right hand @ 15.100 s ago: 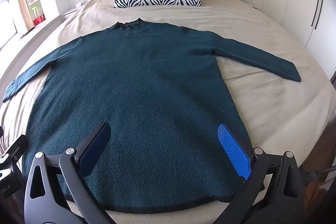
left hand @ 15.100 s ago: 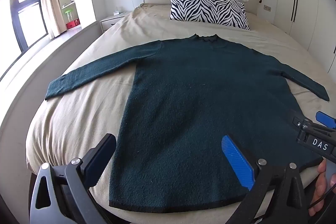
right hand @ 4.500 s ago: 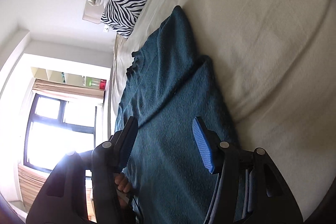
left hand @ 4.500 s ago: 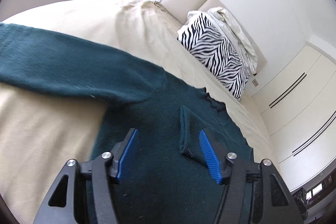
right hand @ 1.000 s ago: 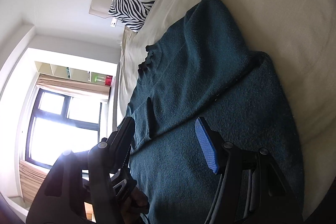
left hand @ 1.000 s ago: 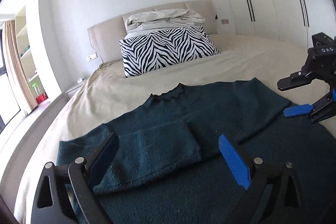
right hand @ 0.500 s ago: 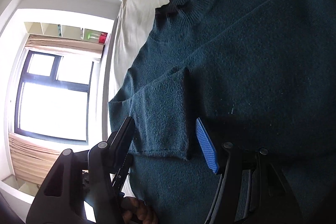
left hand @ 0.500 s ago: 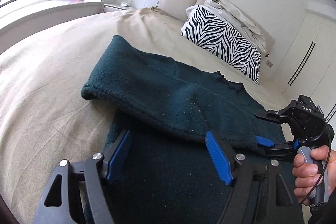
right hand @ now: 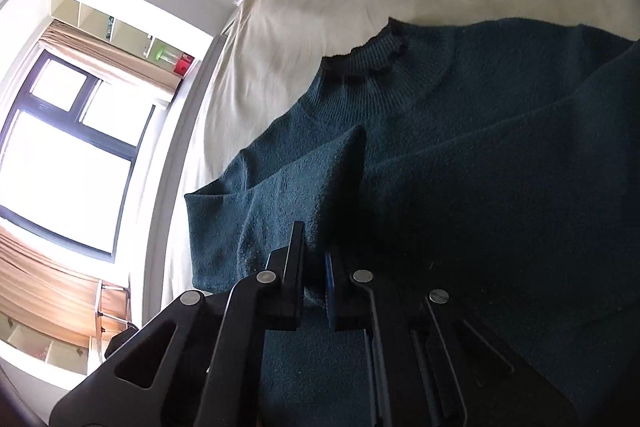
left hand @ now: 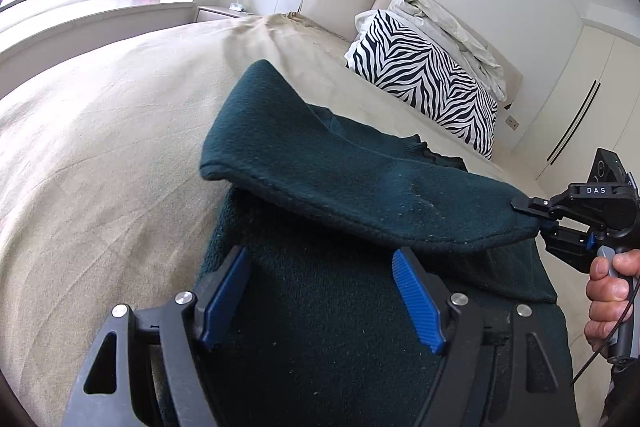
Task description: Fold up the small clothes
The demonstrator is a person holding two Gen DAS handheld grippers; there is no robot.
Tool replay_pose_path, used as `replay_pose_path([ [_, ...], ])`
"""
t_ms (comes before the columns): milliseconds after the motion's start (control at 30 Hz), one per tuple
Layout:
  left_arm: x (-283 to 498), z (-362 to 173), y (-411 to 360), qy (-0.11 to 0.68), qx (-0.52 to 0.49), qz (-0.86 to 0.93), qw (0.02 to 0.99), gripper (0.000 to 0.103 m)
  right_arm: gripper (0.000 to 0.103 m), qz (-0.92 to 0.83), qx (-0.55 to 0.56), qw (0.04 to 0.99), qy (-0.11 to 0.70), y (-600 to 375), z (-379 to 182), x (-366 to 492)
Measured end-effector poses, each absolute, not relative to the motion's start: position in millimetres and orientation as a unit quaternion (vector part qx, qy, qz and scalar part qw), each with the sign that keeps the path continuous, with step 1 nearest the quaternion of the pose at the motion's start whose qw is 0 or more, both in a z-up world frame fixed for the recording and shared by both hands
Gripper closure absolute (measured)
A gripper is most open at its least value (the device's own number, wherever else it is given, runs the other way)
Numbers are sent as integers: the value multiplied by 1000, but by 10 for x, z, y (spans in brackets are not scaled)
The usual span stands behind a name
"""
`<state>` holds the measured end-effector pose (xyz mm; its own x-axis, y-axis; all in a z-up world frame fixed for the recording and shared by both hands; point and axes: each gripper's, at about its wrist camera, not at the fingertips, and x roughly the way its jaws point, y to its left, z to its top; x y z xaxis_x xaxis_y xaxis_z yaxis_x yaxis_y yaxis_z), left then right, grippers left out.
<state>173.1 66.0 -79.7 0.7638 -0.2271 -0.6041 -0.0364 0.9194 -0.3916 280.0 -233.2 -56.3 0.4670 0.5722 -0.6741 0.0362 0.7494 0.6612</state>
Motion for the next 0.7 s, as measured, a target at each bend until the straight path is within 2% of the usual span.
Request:
replay_pose_path([
  [200,1731,-793,653,340,-194,-52,919,27,96,115,305,814,481,-2924,-474,2787],
  [433,1732,-779,639,341,-190,-49,919,27,96,71,322,808,488,-3577,-750,2585],
  [700,1798,-442,640,310,-181,-53,932,28,96,88,324,806,487,-3478,-904,2562],
])
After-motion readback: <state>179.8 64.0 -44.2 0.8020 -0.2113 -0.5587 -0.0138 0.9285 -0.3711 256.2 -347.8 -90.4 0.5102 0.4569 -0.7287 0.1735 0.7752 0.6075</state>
